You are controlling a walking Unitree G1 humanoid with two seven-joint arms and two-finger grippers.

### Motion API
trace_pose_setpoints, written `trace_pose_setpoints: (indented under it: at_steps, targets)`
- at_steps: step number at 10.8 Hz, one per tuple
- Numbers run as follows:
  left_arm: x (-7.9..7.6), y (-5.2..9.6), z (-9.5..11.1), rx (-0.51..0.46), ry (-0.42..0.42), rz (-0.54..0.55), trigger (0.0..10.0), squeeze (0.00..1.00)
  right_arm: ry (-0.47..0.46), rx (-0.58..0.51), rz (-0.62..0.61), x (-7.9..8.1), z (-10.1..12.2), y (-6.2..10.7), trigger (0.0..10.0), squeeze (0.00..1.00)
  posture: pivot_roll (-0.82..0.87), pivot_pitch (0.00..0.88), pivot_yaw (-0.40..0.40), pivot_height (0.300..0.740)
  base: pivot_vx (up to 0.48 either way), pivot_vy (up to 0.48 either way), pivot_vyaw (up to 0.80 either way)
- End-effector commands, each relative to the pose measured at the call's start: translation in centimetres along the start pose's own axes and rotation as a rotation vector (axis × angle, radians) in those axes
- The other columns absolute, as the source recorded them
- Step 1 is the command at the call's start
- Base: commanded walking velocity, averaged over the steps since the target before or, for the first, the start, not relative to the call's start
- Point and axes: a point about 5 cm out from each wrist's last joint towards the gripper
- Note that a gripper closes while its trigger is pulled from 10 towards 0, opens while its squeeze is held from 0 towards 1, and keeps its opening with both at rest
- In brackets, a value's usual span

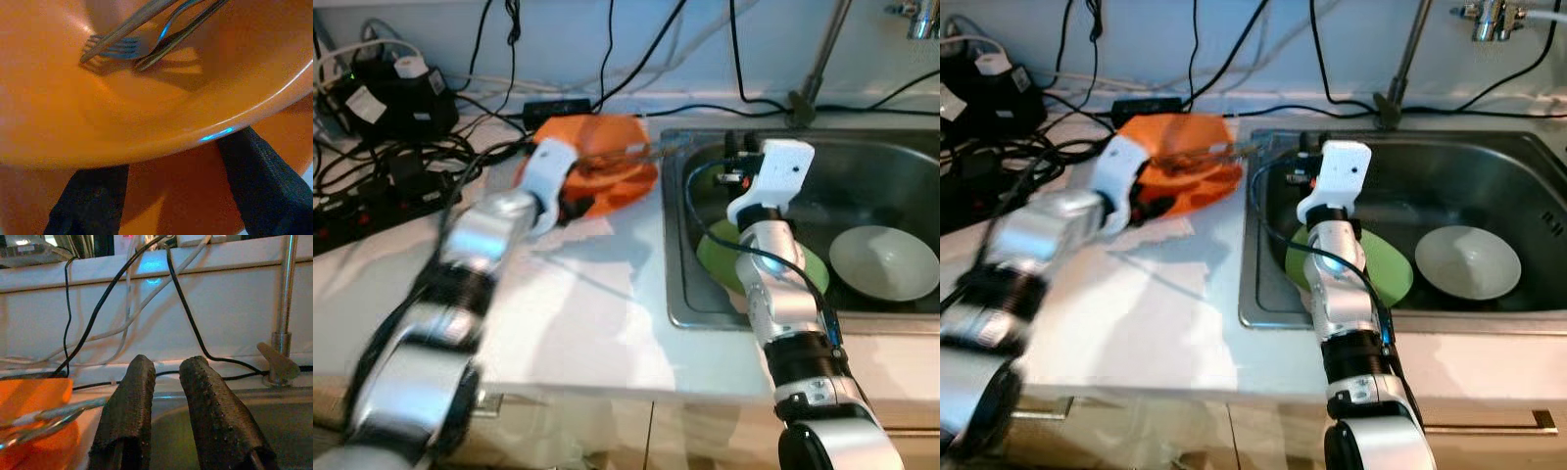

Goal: Kitchen organization

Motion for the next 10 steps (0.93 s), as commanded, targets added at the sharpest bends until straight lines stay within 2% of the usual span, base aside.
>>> trace_pose_setpoints:
  at_steps: [1, 2, 3, 5, 6, 10]
  targets:
    - [-0.3, 0.3, -3.0, 0.135, 0.028, -0.038, 10.0, 0.00, -0.006, -0.003, 0.002, 0.0, 0.2, -0.1, 10.0, 0.00, 0.12, 0.002, 0.071, 0.740, 0.000, 0.000, 0.00]
    - [-0.8, 1.9, -3.5, 0.142, 0.008, -0.084, 10.0, 0.00, -0.004, -0.001, -0.003, -0.2, 0.1, -0.2, 10.0, 0.00, 0.13, 0.010, 0.069, 0.740, 0.000, 0.000, 0.00]
    - [-0.9, 2.6, -3.8, 0.146, 0.006, -0.086, 10.0, 0.00, 0.002, -0.004, -0.011, -0.5, 0.2, -0.3, 10.0, 0.00, 0.14, 0.012, 0.067, 0.740, 0.000, 0.000, 0.00]
    - [-1.5, 4.8, -4.4, 0.154, 0.009, -0.100, 10.0, 0.00, 0.027, -0.025, -0.071, -2.3, 0.8, -0.7, 10.0, 0.00, 0.16, 0.023, 0.059, 0.740, 0.000, 0.000, 0.00]
    - [-2.5, 5.9, -4.7, 0.154, 0.025, -0.124, 10.0, 0.00, 0.054, -0.034, -0.115, -3.9, 1.1, -1.1, 10.0, 0.00, 0.17, 0.026, 0.053, 0.740, 0.000, 0.000, 0.00]
    - [-4.4, 8.5, -5.0, 0.167, 0.028, -0.166, 10.0, 0.00, 0.068, -0.029, -0.124, -4.6, 1.0, -1.5, 10.0, 0.00, 0.20, 0.029, 0.038, 0.740, 0.000, 0.000, 0.00]
Point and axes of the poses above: a point about 5 cm out from each wrist's last joint towards the gripper, its own y axis pointing back from the gripper into the wrist, its own z axis along the axis of the wrist's last joint, x = y × z, and after that the axes turned 7 degrees about y, right-handed
